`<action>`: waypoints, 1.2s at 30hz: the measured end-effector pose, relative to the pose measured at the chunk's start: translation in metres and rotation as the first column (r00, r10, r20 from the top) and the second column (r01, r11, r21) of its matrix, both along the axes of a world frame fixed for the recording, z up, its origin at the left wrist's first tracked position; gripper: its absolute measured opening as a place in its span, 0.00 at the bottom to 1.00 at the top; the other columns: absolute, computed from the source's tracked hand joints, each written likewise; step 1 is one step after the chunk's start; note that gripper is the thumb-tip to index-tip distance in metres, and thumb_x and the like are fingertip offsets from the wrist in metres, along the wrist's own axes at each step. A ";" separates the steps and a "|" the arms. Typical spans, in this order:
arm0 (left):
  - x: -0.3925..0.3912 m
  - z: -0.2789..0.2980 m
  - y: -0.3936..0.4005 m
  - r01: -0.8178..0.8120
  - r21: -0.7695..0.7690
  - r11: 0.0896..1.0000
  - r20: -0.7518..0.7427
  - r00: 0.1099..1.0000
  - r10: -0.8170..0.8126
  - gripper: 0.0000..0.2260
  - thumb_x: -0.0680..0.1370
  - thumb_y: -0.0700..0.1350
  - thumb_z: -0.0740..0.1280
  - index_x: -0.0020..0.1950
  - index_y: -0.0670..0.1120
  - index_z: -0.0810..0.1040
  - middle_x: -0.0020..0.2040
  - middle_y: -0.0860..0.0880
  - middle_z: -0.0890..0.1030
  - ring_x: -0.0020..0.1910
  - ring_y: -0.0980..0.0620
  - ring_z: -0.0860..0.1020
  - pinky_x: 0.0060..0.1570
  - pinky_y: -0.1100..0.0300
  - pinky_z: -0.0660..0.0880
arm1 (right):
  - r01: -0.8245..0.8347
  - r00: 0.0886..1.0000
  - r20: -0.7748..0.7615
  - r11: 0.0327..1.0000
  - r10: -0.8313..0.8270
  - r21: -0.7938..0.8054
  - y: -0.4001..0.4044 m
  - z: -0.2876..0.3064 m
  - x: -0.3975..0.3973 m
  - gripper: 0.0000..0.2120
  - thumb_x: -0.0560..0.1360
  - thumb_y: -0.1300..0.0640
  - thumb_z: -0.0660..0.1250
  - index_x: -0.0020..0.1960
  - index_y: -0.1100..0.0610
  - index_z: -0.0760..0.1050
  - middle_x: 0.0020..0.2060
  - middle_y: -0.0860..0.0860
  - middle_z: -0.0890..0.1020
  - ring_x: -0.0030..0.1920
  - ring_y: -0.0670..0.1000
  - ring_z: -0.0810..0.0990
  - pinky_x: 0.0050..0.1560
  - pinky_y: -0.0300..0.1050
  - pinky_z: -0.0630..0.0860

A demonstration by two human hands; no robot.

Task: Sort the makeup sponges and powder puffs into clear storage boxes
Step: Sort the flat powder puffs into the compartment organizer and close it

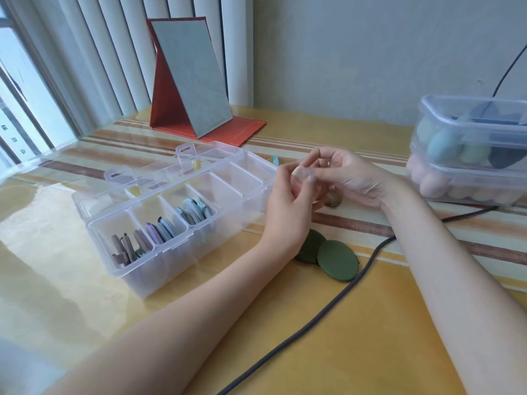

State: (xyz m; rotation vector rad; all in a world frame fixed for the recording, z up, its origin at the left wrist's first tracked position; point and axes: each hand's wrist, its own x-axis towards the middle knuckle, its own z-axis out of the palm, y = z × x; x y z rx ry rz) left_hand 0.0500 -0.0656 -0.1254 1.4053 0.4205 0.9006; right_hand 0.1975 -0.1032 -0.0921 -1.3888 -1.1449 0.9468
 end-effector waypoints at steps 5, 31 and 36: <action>0.002 -0.002 -0.003 -0.025 0.112 0.993 -0.058 0.998 0.031 0.10 0.81 0.35 0.56 0.56 0.49 0.69 0.46 0.39 0.78 0.43 0.44 0.83 0.47 0.47 0.80 | 0.544 0.560 0.593 0.796 -0.580 0.266 0.033 -0.014 0.005 0.04 0.77 0.58 0.64 0.51 0.51 0.76 0.46 0.50 0.79 0.45 0.41 0.76 0.44 0.39 0.72; -0.073 0.041 -0.051 -0.055 0.009 0.998 0.249 0.967 0.051 0.03 0.76 0.41 0.64 0.49 0.46 0.72 0.36 0.45 0.83 0.27 0.46 0.78 0.27 0.58 0.76 | 0.384 0.883 0.152 0.870 -0.444 0.309 0.041 0.032 -0.084 0.05 0.81 0.58 0.60 0.46 0.55 0.68 0.36 0.47 0.76 0.37 0.55 0.81 0.38 0.48 0.76; -0.115 0.077 -0.003 -0.352 0.281 0.893 0.290 0.918 0.270 0.05 0.73 0.39 0.64 0.45 0.47 0.73 0.38 0.48 0.83 0.31 0.40 0.81 0.23 0.54 0.77 | 0.112 0.662 0.699 0.958 -0.270 0.264 0.029 0.022 -0.113 0.02 0.79 0.58 0.60 0.50 0.55 0.67 0.35 0.48 0.77 0.35 0.50 0.73 0.35 0.46 0.67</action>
